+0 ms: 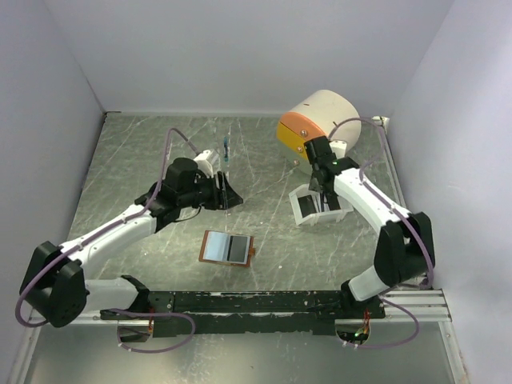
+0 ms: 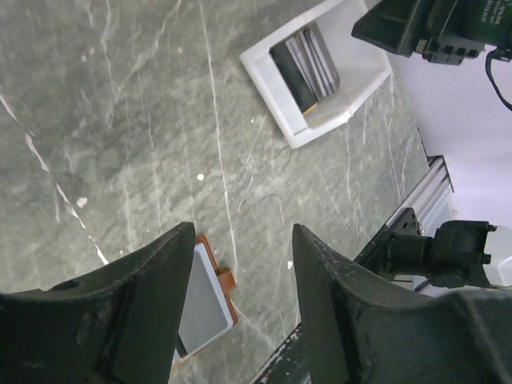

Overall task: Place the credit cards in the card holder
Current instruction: Move the storage box to the center of the board.

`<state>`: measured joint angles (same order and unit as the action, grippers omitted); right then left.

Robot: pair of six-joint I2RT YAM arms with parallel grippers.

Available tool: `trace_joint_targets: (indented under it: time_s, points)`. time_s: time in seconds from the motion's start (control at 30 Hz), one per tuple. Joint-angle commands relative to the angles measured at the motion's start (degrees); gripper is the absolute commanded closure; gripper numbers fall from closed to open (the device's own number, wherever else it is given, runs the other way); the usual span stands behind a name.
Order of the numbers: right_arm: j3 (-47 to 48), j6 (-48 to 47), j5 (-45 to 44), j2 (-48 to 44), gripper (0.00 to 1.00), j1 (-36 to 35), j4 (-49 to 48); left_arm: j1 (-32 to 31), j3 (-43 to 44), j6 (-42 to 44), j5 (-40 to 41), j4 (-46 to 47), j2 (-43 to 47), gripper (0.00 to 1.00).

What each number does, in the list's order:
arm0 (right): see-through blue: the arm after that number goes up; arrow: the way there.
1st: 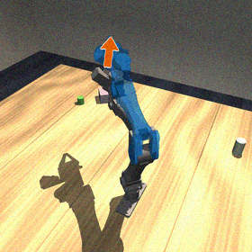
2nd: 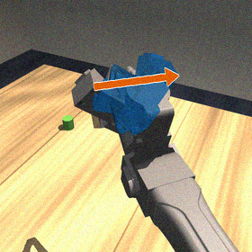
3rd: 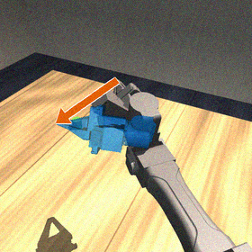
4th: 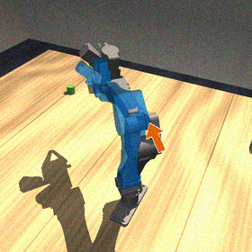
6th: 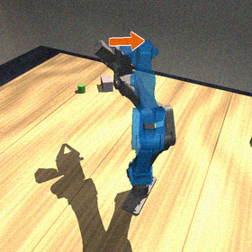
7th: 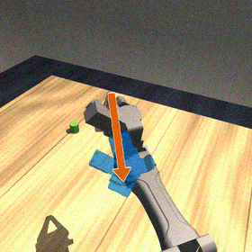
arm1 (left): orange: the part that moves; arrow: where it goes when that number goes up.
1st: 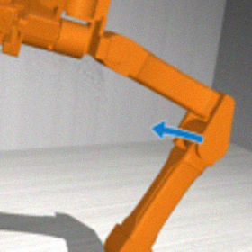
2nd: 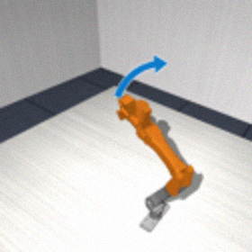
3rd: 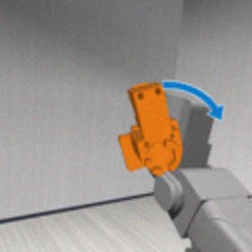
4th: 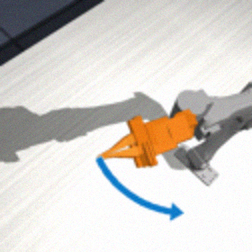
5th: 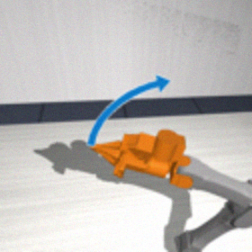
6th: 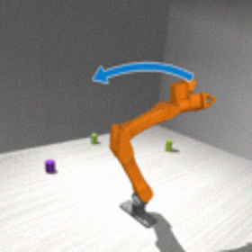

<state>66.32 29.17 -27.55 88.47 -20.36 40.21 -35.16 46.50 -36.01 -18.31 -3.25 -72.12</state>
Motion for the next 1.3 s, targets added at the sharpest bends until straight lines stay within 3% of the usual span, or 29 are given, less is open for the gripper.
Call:
trace_joint_targets:
  time_s: [0.0, 0.07, 0.13, 0.3, 0.43, 0.6, 0.73, 0.93, 1.07, 1.27]
  points:
    - [0.4, 22.2, -5.0, -6.5, 0.55, 0.3, 9.3, -0.4, 3.3, 6.5, 4.1, -0.8, 4.5, 0.32]
    - [-0.1, 27.6, -4.3, -7.3, 0.55, 0.2, 11.8, -0.3, 3.4, 8.2, 6.7, -3.0, 6.3, 0.22]
    - [-1.3, 34.2, -3.9, -7.9, 0.54, 0.3, 14.6, -0.2, 3.2, 9.6, 9.0, -4.3, 8.4, 0.19]
    - [-4.7, 48.7, -3.1, -9.1, 0.54, 0.3, 19.7, 0.1, 4.6, 14.4, 8.8, -7.3, 11.5, 0.19]
    - [-7.2, 53.8, -2.6, -8.8, 0.55, 0.3, 18.4, 0.1, 6.5, 16.8, 8.1, -11.8, 11.3, 0.22]
    - [-7.9, 53.5, -1.7, -5.0, 0.57, 0.3, 15.4, 0.1, 3.1, 16.9, 7.8, -10.9, 14.1, 0.26]
    - [-7.8, 48.9, -0.2, -3.7, 0.73, -0.1, 12.8, 0.1, -0.2, 19.3, 6.9, -8.1, 16.3, 0.30]
    - [-11.2, 41.2, 2.0, -5.7, 0.83, -1.0, 10.4, 0.1, -3.3, 16.6, 4.2, -2.2, 14.3, 0.36]
    - [-13.9, 36.8, 5.4, -6.6, 0.85, -2.2, 9.0, 0.0, -5.5, 11.5, 1.9, 6.9, 10.2, 0.39]
    - [-15.1, 39.7, 8.3, -10.4, 0.83, -6.1, 9.4, -1.4, -8.1, 8.1, -1.2, 18.0, 2.6, 0.40]
